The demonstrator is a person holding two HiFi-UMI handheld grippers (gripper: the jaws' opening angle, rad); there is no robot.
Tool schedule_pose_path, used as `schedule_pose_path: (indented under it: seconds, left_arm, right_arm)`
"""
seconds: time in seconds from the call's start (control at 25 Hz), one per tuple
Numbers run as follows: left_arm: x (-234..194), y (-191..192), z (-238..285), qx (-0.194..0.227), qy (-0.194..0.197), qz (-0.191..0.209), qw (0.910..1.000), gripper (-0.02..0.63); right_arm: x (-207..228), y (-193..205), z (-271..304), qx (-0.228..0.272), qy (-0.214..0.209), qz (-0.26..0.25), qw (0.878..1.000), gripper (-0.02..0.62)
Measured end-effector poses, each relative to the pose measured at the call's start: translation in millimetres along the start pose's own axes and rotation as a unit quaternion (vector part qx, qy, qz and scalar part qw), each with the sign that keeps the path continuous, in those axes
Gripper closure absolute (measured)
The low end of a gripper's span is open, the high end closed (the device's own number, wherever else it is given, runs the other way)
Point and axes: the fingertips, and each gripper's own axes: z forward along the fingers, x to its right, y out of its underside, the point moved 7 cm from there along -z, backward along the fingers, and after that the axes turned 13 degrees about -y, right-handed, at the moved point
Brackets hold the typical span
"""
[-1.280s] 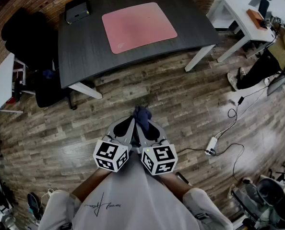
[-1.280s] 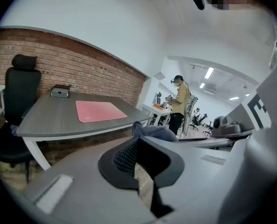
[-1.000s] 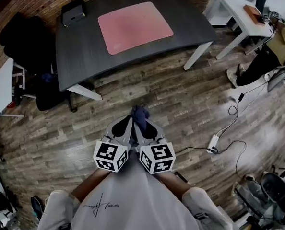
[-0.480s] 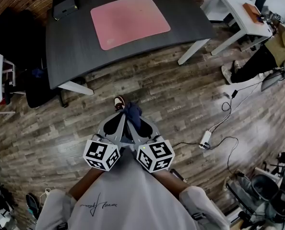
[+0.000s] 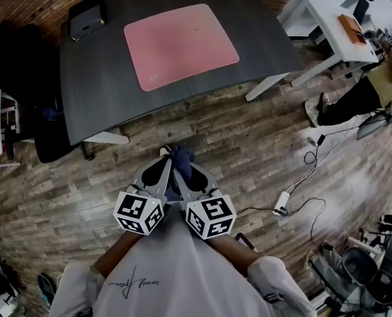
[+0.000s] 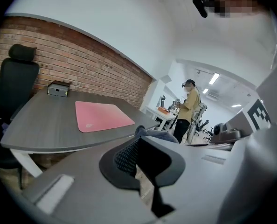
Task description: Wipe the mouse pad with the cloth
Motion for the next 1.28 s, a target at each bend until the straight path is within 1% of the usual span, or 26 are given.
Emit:
schedule_pose_path:
  seconds: [0.12, 0.24, 0.48, 0.64, 0.76, 0.88, 1.0, 1.16, 1.28]
  left_arm:
    - [-17.7, -17.7, 20.4, -0.006, 0.003, 0.0, 1.0, 0.595]
    - [-36.6, -34.1, 36.0, -0.009, 0.007, -0.009, 0.9999, 0.595]
    - [-67.6, -67.5, 65.9, -0.003, 0.007, -0.013, 0.9999, 0.595]
    - [-95.8, -87.4, 83.0, 0.003, 0.023, -0.042, 0.9989, 0.595]
    - [-112.2, -101.4, 95.2, 0.012, 0.028, -0.044, 0.9985, 0.594]
    - [-127.7, -111.0, 103.9, 0.023, 0.041, -0.058, 0.9972, 0.594]
    - [-138.7, -114.5, 113.4, 0.027, 0.057, -0.071, 0.9955, 0.594]
    - [-143.8, -122.6, 120.6, 0.029, 0.06, -0.069, 0.9954, 0.594]
    - [-148.8, -124.5, 121.9, 0.034, 0.065, -0.081, 0.9941, 0.594]
  right_arm:
    - [9.2, -17.0, 24.8, -0.001, 0.001, -0.001, 1.0, 0.506]
    - [13.2, -33.7, 48.2, -0.009, -0.002, -0.015, 1.0, 0.504]
    - [22.9, -66.9, 89.8, -0.014, -0.006, -0.033, 0.999, 0.5]
    - [25.2, -86.8, 121.5, -0.018, -0.001, -0.047, 0.999, 0.494]
    - [28.3, -100.7, 141.7, -0.016, -0.002, -0.056, 0.998, 0.491]
    - [31.2, -109.6, 161.2, -0.014, 0.005, -0.062, 0.998, 0.498]
    - [36.2, -113.3, 174.4, -0.016, 0.019, -0.054, 0.998, 0.502]
    - [38.4, -123.9, 181.6, -0.011, 0.02, -0.044, 0.999, 0.502]
    - [37.7, -127.7, 186.4, -0.018, 0.019, -0.049, 0.998, 0.502]
